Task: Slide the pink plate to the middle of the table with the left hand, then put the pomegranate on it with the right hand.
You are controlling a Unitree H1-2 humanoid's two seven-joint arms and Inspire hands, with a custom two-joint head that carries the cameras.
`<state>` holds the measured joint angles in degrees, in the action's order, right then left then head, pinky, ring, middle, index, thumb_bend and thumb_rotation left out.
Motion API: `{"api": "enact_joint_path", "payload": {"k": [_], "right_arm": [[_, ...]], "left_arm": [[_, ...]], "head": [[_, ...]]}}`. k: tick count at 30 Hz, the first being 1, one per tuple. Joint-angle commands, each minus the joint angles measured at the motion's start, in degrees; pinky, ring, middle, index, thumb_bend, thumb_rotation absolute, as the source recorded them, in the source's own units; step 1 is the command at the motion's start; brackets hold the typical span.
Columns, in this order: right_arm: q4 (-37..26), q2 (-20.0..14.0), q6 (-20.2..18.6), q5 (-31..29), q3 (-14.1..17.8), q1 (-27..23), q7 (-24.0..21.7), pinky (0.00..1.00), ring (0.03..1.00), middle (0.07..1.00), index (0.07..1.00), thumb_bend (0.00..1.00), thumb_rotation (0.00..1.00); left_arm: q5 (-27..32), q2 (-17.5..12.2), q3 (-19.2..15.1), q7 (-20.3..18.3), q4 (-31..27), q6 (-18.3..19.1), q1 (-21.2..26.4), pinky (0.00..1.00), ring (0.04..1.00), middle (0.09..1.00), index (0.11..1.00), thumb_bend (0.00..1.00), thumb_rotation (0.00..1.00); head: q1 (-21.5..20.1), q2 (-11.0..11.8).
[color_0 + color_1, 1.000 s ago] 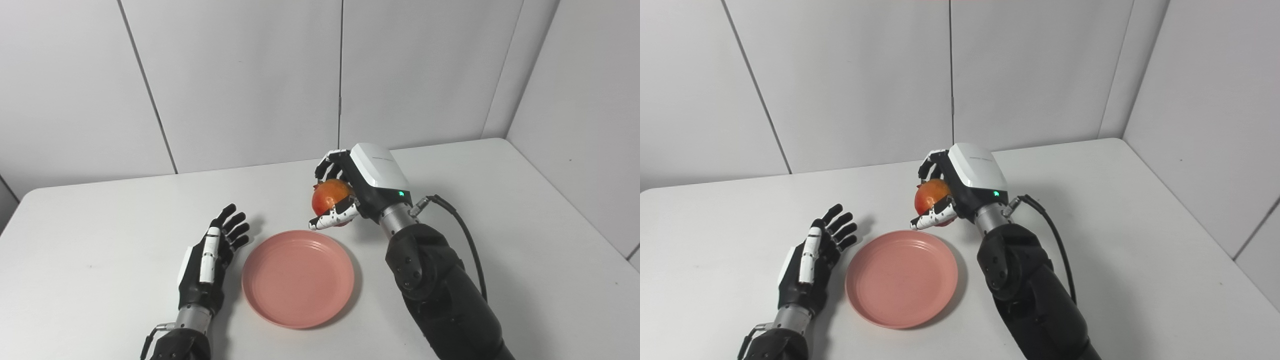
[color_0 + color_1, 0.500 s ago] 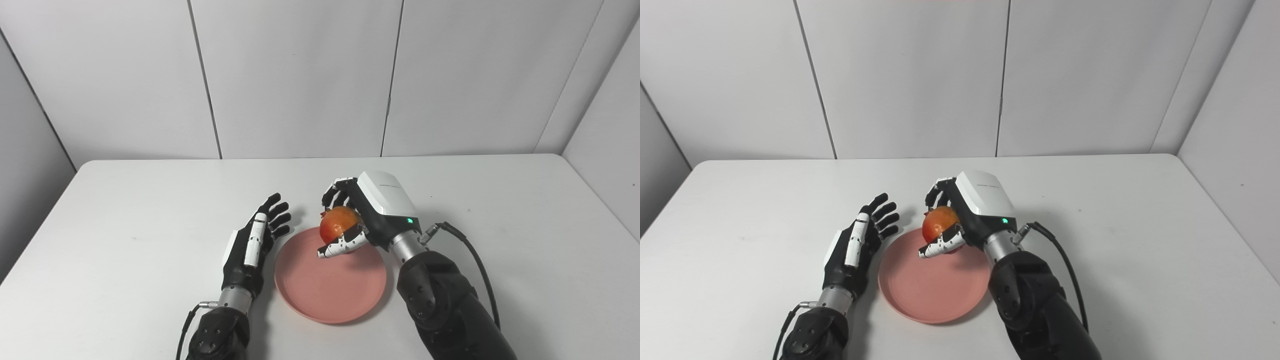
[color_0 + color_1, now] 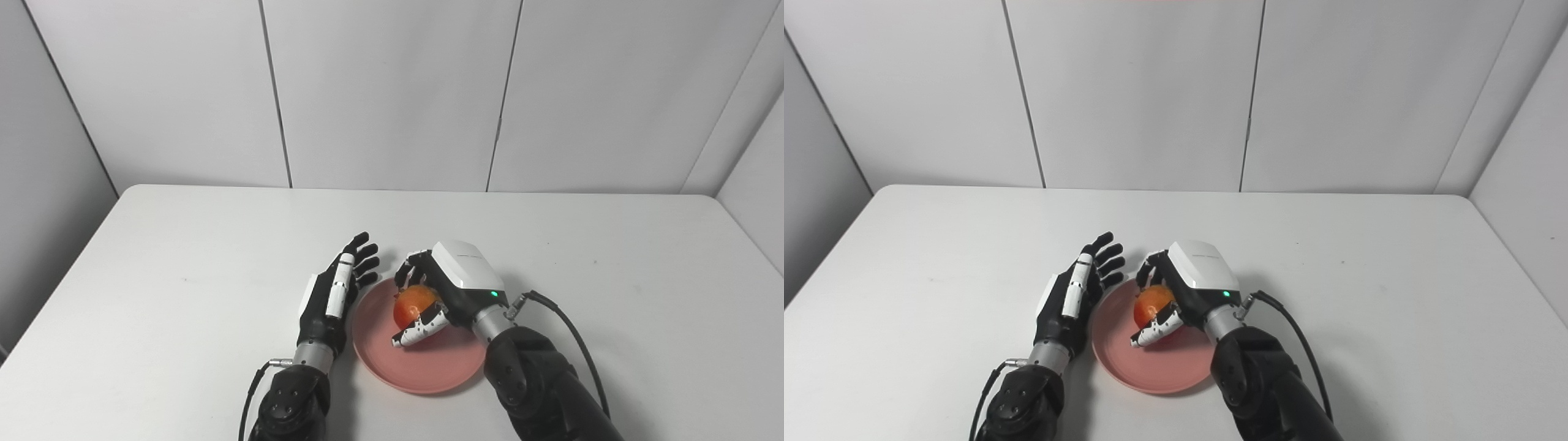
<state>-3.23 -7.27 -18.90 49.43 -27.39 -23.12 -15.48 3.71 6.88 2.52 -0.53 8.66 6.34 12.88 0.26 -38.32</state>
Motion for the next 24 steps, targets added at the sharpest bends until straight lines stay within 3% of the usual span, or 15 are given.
{"api": "enact_joint_path", "payload": {"k": [1, 17, 24], "right_arm": [[0.0, -0.2, 3.2, -0.6, 0.1, -2.2, 1.3, 0.22, 0.315, 0.406, 0.527, 0.52, 0.00], [3.3, -1.3, 5.8, -0.7, 0.3, -1.6, 4.1, 0.21, 0.310, 0.408, 0.527, 0.52, 0.00], [1.5, -1.8, 5.0, -1.0, 0.9, -1.2, 3.4, 0.28, 0.387, 0.438, 0.533, 0.52, 0.01]], "left_arm": [[-0.1, 0.9, 0.2, 0.3, -1.0, 1.1, 1.5, 0.83, 0.850, 0.859, 0.848, 0.38, 1.00], [-0.5, 0.5, 0.6, 0.1, -0.5, 0.7, 1.8, 0.82, 0.842, 0.853, 0.842, 0.39, 1.00], [-0.2, 0.7, 0.4, 0.1, -0.4, 0.9, 1.8, 0.82, 0.842, 0.853, 0.844, 0.39, 1.00]], "head": [[0.0, -0.1], [-0.3, -0.6], [-0.5, -0.5]]}}
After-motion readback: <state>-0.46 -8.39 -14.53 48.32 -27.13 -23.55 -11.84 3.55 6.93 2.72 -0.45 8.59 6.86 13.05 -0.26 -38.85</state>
